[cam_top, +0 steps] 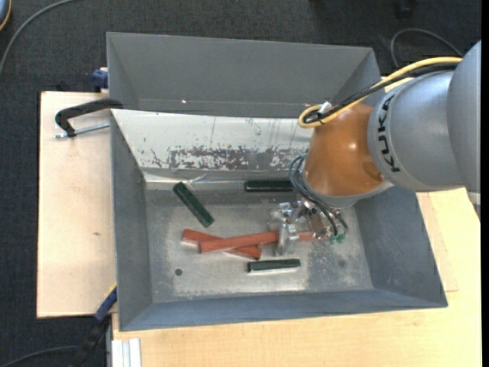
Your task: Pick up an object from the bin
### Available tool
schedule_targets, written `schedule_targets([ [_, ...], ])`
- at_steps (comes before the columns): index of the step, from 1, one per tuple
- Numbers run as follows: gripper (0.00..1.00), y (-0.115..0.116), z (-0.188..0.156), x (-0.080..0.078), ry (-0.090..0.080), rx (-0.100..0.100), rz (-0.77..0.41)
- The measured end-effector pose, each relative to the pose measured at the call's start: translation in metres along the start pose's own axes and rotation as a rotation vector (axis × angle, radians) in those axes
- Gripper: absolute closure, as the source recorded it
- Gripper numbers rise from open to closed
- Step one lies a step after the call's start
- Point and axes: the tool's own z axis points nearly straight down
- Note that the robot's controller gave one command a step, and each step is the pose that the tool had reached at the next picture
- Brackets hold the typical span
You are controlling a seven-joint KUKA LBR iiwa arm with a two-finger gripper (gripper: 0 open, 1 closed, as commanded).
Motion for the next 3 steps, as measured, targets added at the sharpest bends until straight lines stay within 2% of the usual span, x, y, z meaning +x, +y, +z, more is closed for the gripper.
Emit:
schedule_targets([
  [1,1.0,0.001,-0.065,-0.003,-0.01,0.002,-0.001],
  [3,1.0,0.002,-0.086,-0.006,-0.007,0.001,-0.002],
])
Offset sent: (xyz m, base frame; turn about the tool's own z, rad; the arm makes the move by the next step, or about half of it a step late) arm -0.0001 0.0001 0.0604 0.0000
